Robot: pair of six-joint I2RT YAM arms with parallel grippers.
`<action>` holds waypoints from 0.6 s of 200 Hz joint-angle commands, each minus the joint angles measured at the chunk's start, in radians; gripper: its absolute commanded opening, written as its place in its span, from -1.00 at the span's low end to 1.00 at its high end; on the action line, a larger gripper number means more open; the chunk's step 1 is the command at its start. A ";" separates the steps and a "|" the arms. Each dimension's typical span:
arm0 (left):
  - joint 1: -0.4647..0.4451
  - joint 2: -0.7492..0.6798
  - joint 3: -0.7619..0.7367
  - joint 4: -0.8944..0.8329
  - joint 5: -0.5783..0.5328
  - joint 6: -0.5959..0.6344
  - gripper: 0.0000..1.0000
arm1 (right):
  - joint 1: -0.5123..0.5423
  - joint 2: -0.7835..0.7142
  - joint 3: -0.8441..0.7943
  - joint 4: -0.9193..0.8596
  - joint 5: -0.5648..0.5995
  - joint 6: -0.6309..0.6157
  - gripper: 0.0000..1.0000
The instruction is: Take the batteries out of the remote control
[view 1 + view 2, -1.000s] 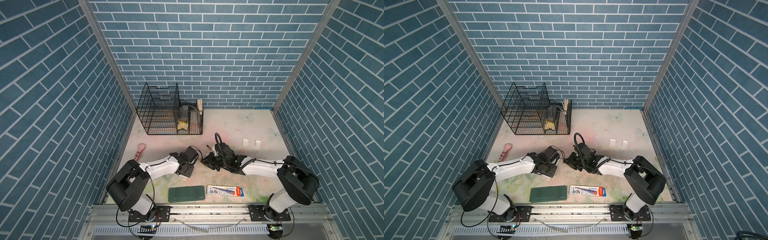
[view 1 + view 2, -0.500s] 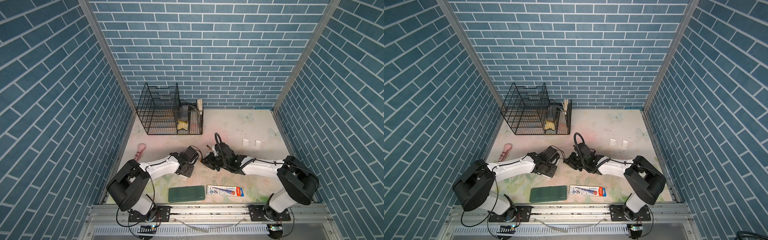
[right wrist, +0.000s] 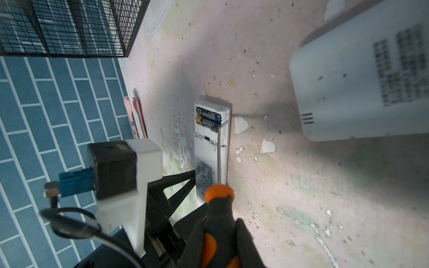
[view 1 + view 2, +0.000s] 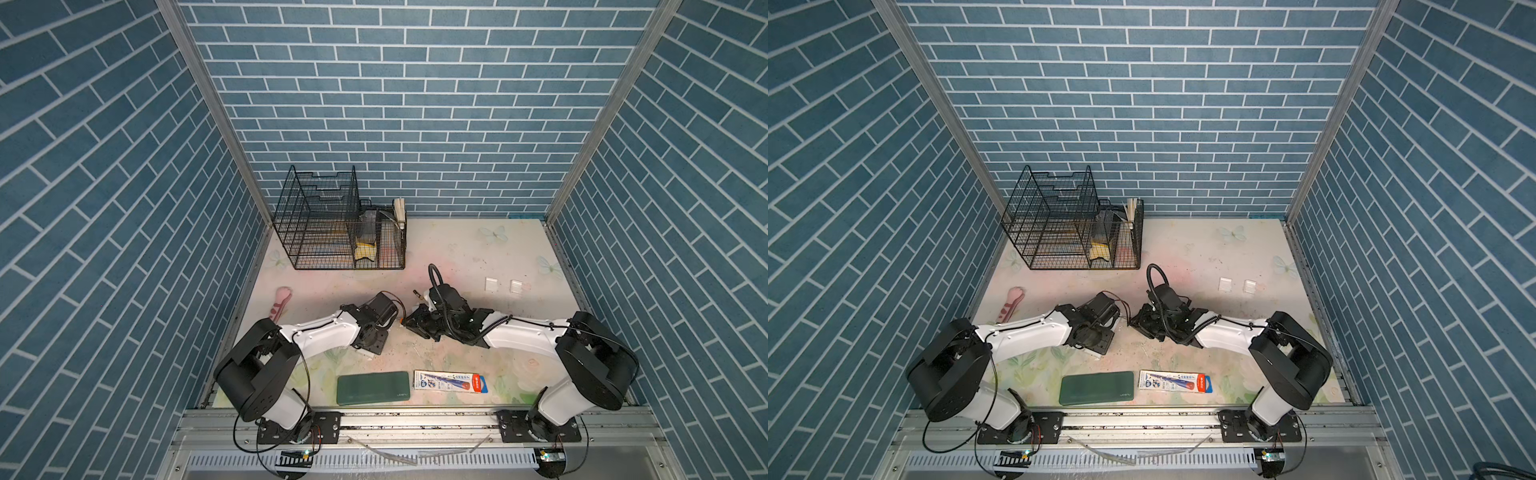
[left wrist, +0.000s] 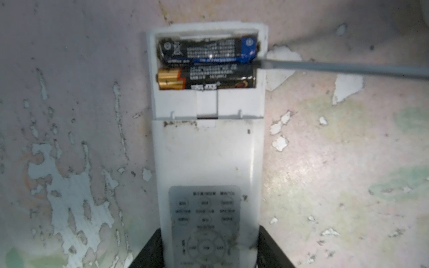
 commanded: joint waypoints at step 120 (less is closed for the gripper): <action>-0.035 0.030 -0.003 -0.002 0.066 0.066 -0.57 | 0.010 -0.073 0.080 -0.038 -0.013 -0.063 -1.00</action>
